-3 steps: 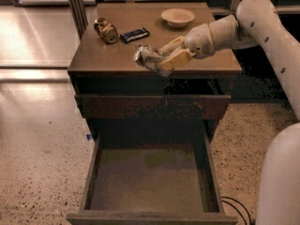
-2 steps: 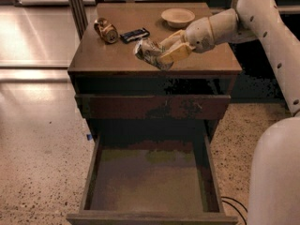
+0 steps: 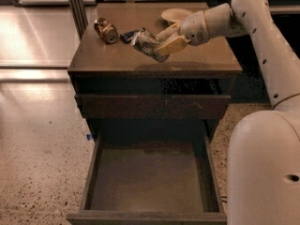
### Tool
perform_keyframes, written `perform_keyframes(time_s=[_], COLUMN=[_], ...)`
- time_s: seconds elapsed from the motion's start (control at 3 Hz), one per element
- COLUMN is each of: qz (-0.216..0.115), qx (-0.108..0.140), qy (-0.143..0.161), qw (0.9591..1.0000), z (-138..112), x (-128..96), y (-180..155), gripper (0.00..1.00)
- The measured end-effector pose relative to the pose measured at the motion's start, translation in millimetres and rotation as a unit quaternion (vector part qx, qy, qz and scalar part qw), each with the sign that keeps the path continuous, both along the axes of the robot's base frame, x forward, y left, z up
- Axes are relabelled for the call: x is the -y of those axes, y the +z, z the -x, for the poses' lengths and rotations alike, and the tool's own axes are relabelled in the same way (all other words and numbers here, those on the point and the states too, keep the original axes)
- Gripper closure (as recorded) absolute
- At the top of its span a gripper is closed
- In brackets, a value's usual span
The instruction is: Pick 7up can from middle drawer and place on counter
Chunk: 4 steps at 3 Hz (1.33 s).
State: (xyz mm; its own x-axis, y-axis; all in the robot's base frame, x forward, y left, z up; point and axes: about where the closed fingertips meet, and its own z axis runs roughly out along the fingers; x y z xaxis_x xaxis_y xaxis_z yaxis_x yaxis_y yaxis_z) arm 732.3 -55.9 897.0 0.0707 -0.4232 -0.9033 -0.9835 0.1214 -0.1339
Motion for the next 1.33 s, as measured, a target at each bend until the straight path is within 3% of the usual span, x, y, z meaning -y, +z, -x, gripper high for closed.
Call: perform_keyframes(time_s=[0.33,0.67,1.0,1.33], qz=[0.010,0.010,0.038,0.077], qx=[0.019,0.019,0.032,0.046], qy=[-0.015,-0.015,-0.046,-0.081], qw=[0.9997,0.9997,0.9977,0.9927], z=[-27.8,-27.9,-48.7,-73.4], x=[-3.0,-3.0,13.5,34.7], y=[-15.1,-15.1,-24.3,-35.8], gripper=[1.00,1.00,1.00,1.00])
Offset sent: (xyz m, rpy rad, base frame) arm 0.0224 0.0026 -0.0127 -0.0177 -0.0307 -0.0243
